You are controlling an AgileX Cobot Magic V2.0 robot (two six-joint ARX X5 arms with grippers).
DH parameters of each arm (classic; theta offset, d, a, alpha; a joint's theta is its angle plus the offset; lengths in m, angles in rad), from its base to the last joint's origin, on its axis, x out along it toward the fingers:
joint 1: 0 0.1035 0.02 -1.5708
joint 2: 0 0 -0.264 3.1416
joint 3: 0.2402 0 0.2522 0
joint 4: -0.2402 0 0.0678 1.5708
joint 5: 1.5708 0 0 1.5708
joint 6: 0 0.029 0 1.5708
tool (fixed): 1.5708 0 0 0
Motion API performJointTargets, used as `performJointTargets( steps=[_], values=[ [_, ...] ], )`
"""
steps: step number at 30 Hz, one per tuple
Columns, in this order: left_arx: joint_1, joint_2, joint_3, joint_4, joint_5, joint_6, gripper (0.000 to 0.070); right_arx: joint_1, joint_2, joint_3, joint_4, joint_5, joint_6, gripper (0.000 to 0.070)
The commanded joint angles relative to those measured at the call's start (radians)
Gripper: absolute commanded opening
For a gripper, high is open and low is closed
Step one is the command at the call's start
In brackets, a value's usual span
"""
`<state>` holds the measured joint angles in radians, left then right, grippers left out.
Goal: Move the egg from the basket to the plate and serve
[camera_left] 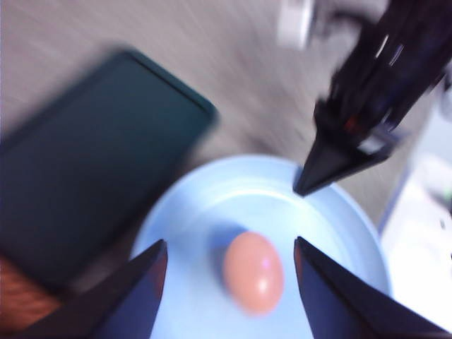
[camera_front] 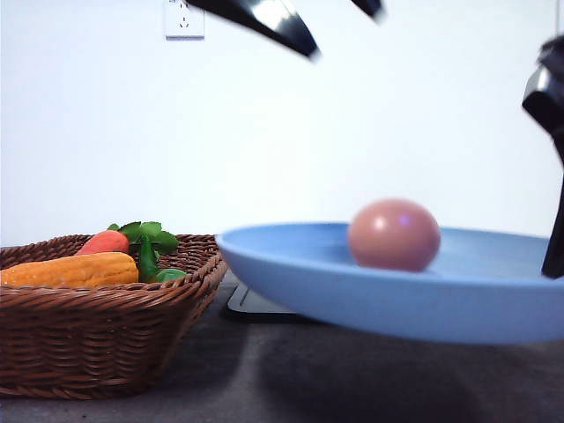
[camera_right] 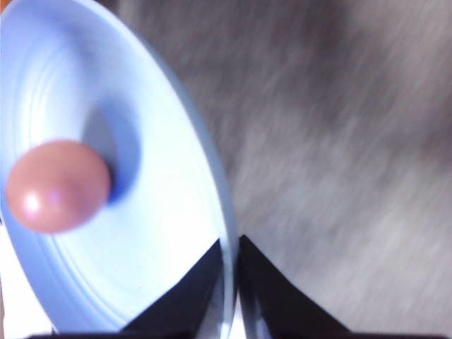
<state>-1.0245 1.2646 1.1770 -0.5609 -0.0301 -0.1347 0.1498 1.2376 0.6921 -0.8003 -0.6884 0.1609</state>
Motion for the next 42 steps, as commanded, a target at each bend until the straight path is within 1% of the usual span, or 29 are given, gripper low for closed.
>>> performJointTargets(
  steps=[1, 7, 12, 15, 18, 21, 24, 28, 39, 40, 41, 42],
  values=[
    [0.002, -0.038, 0.024, -0.012, -0.018, 0.015, 0.0352, -0.012, 0.047, 0.037, 0.025, -0.013, -0.013, 0.0000],
    [0.040, -0.202, 0.024, -0.085, -0.112, 0.015, 0.0352, -0.058, 0.209, 0.145, 0.083, -0.010, -0.016, 0.0000],
    [0.050, -0.313, 0.024, -0.153, -0.212, 0.015, 0.0352, -0.085, 0.349, 0.276, 0.118, -0.010, -0.015, 0.0000],
    [0.050, -0.359, 0.024, -0.179, -0.240, 0.015, 0.0352, -0.093, 0.431, 0.359, 0.130, -0.009, -0.015, 0.0000],
    [0.050, -0.391, 0.024, -0.188, -0.244, 0.013, 0.0352, -0.095, 0.511, 0.436, 0.155, -0.007, -0.009, 0.0000],
    [0.050, -0.409, 0.024, -0.187, -0.244, 0.011, 0.0352, -0.095, 0.577, 0.497, 0.177, 0.008, 0.014, 0.0000],
    [0.050, -0.412, 0.024, -0.189, -0.244, 0.011, 0.0352, -0.095, 0.628, 0.538, 0.196, 0.012, 0.020, 0.0000],
    [0.050, -0.410, 0.024, -0.188, -0.244, 0.011, 0.0352, -0.095, 0.654, 0.551, 0.202, 0.018, 0.021, 0.0000],
    [0.050, -0.409, 0.024, -0.187, -0.244, 0.005, 0.0352, -0.095, 0.657, 0.551, 0.194, 0.134, 0.021, 0.0001],
    [0.050, -0.409, 0.024, -0.187, -0.244, 0.002, 0.0352, -0.094, 0.657, 0.551, 0.194, 0.139, 0.021, 0.0008],
    [0.050, -0.409, 0.024, -0.188, -0.244, -0.004, 0.0352, -0.094, 0.657, 0.551, 0.195, 0.140, 0.021, 0.0033],
    [0.050, -0.409, 0.024, -0.188, -0.244, -0.009, 0.0352, -0.094, 0.657, 0.551, 0.195, 0.140, 0.021, 0.0074]
  ],
)
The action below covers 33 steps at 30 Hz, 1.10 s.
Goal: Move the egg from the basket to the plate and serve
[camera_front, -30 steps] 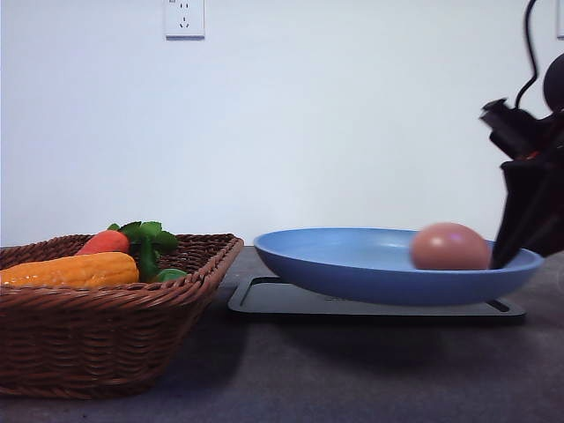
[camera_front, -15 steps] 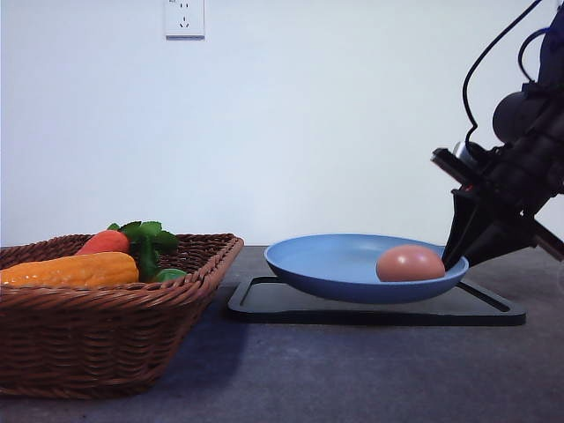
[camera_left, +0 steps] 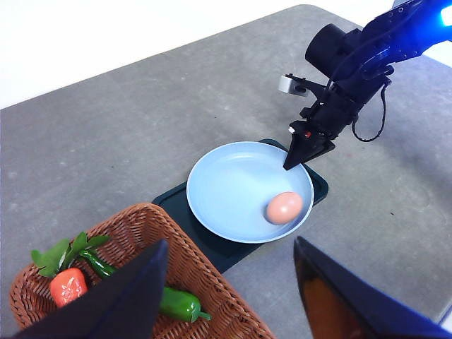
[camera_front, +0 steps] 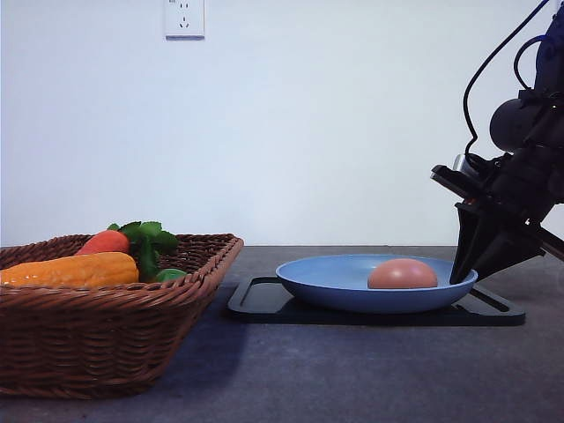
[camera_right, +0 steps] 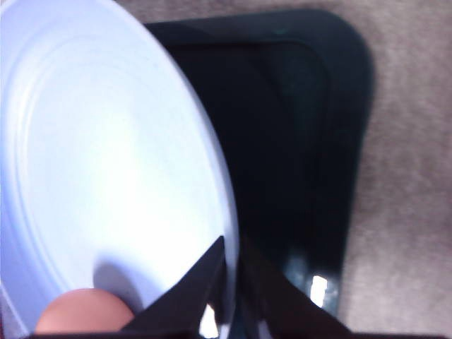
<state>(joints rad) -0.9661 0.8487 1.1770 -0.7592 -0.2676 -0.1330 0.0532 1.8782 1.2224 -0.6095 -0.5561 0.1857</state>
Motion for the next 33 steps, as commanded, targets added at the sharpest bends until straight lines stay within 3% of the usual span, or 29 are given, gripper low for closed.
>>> performJointTargets(
  steps=[1, 4, 6, 14, 20, 24, 28, 33],
  values=[
    [-0.008, 0.007, 0.024, 0.011, -0.006, -0.013, 0.0352, 0.003, 0.016, 0.021, 0.006, 0.007, -0.004, 0.0118],
    [-0.008, 0.007, 0.024, 0.011, -0.006, -0.014, 0.0352, 0.003, 0.016, 0.021, 0.006, 0.006, -0.010, 0.0225],
    [-0.008, 0.007, 0.024, 0.011, -0.006, -0.014, 0.0352, 0.002, 0.016, 0.022, 0.006, 0.005, -0.011, 0.0259],
    [-0.008, 0.007, 0.024, 0.022, -0.006, -0.014, 0.0352, -0.024, -0.007, 0.065, -0.021, -0.049, -0.019, 0.0260],
    [-0.008, 0.016, 0.024, 0.046, -0.011, -0.013, 0.0352, -0.075, -0.065, 0.147, -0.129, -0.046, -0.066, 0.0259],
    [-0.007, 0.038, 0.024, 0.057, -0.061, -0.005, 0.0349, -0.103, -0.124, 0.194, -0.191, -0.046, -0.071, 0.0243],
    [0.015, 0.082, 0.024, 0.057, -0.103, 0.024, 0.0277, -0.113, -0.209, 0.194, -0.233, -0.039, -0.096, 0.0154],
    [0.079, 0.154, 0.024, 0.048, -0.110, 0.108, 0.0073, -0.080, -0.313, 0.183, -0.325, 0.054, -0.112, 0.0054]
  ],
)
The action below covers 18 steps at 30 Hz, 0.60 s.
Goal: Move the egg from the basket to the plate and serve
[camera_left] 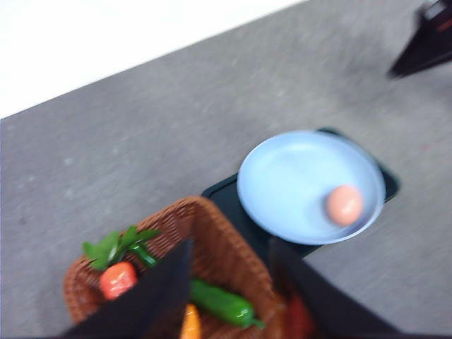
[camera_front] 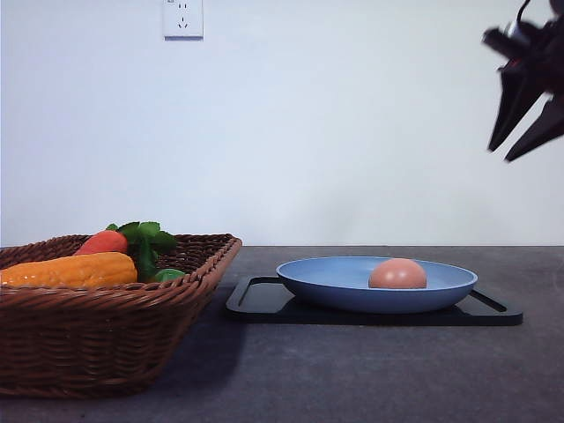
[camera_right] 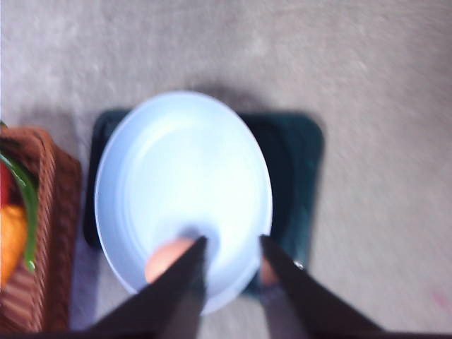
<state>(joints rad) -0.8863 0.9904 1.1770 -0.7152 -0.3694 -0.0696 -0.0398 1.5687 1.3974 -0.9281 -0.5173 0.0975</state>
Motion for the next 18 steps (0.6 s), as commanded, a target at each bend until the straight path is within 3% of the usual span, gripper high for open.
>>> performJointTargets(
  steps=[1, 3, 9, 14, 18],
  values=[
    [0.020, 0.029, 0.024, -0.002, -0.008, 0.056, 0.0031, 0.034, -0.028, -0.002, -0.011, 0.045, -0.024, 0.0037],
    [0.064, 0.057, 0.023, -0.022, -0.008, 0.063, 0.0000, 0.080, -0.077, -0.030, -0.005, 0.101, -0.025, 0.0011],
    [0.256, 0.104, -0.022, -0.061, -0.005, 0.090, 0.0000, 0.240, -0.256, -0.191, 0.071, 0.293, -0.032, 0.0000],
    [0.405, 0.061, -0.139, 0.012, 0.057, 0.038, 0.0000, 0.364, -0.435, -0.405, 0.270, 0.431, -0.032, 0.0000],
    [0.450, -0.022, -0.280, 0.130, 0.105, 0.015, 0.0000, 0.436, -0.568, -0.589, 0.439, 0.547, -0.028, 0.0000]
  ],
)
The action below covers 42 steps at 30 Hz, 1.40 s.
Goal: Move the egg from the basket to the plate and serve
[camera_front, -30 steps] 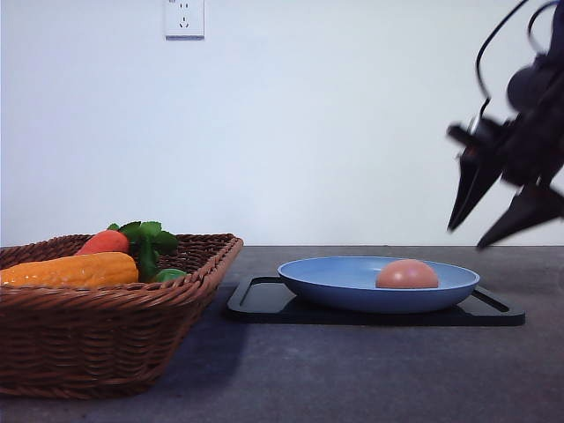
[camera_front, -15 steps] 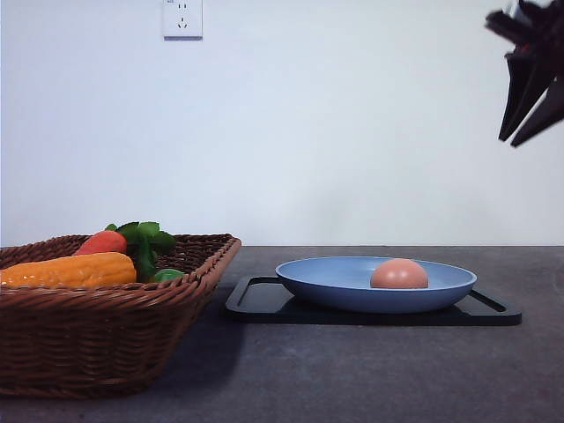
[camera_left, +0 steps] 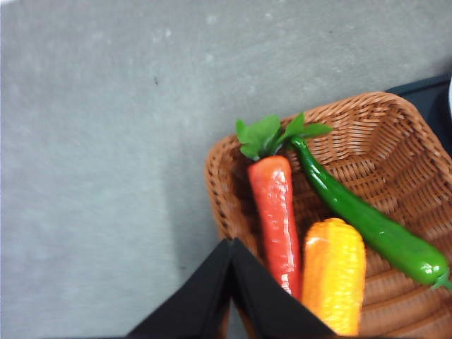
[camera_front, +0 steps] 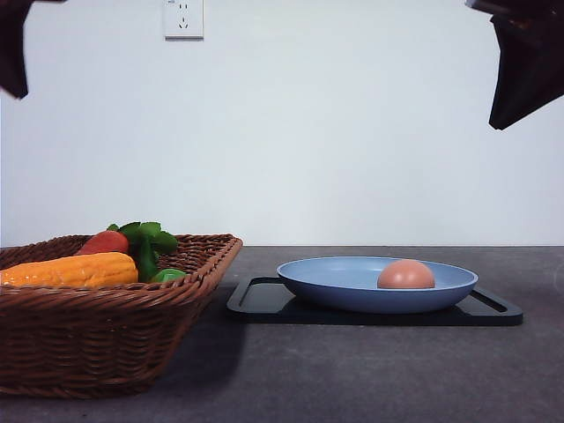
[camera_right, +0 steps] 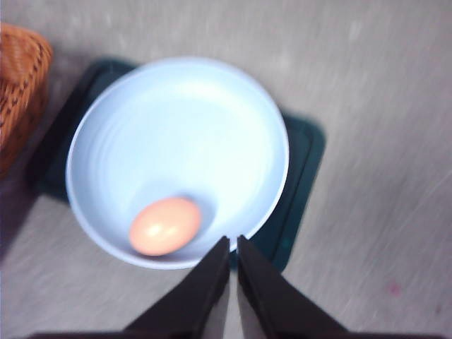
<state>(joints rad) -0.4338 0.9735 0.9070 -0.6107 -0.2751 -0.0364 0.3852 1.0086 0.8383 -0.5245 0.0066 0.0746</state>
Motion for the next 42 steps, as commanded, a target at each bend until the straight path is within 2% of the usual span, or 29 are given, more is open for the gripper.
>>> performJointTargets(
  steps=[1, 7, 11, 15, 30, 34, 36, 42],
  values=[
    [-0.003, -0.035, -0.057, 0.067, 0.017, -0.028, 0.0000, 0.026, -0.040, -0.080, 0.085, 0.044, -0.004, 0.0000],
    [-0.016, -0.216, -0.319, 0.291, 0.037, -0.134, 0.0000, 0.064, -0.189, -0.340, 0.357, 0.106, 0.020, 0.0000],
    [-0.039, -0.329, -0.438, 0.364, 0.037, -0.187, 0.0000, 0.064, -0.225, -0.438, 0.454, 0.109, 0.052, 0.0000],
    [-0.046, -0.375, -0.448, 0.326, 0.036, -0.192, 0.0000, 0.064, -0.226, -0.446, 0.448, 0.109, 0.052, 0.0000],
    [-0.046, -0.374, -0.449, 0.349, 0.036, -0.192, 0.0000, 0.064, -0.226, -0.446, 0.451, 0.110, 0.052, 0.0000],
    [-0.047, -0.507, -0.450, 0.298, 0.036, -0.190, 0.0000, 0.064, -0.226, -0.446, 0.451, 0.111, 0.052, 0.0000],
    [-0.040, -0.600, -0.450, 0.281, 0.036, -0.152, 0.0000, 0.064, -0.226, -0.446, 0.451, 0.111, 0.052, 0.0000],
    [0.078, -0.858, -0.477, 0.289, 0.036, -0.048, 0.0000, 0.064, -0.226, -0.446, 0.451, 0.111, 0.052, 0.0000]
  ],
)
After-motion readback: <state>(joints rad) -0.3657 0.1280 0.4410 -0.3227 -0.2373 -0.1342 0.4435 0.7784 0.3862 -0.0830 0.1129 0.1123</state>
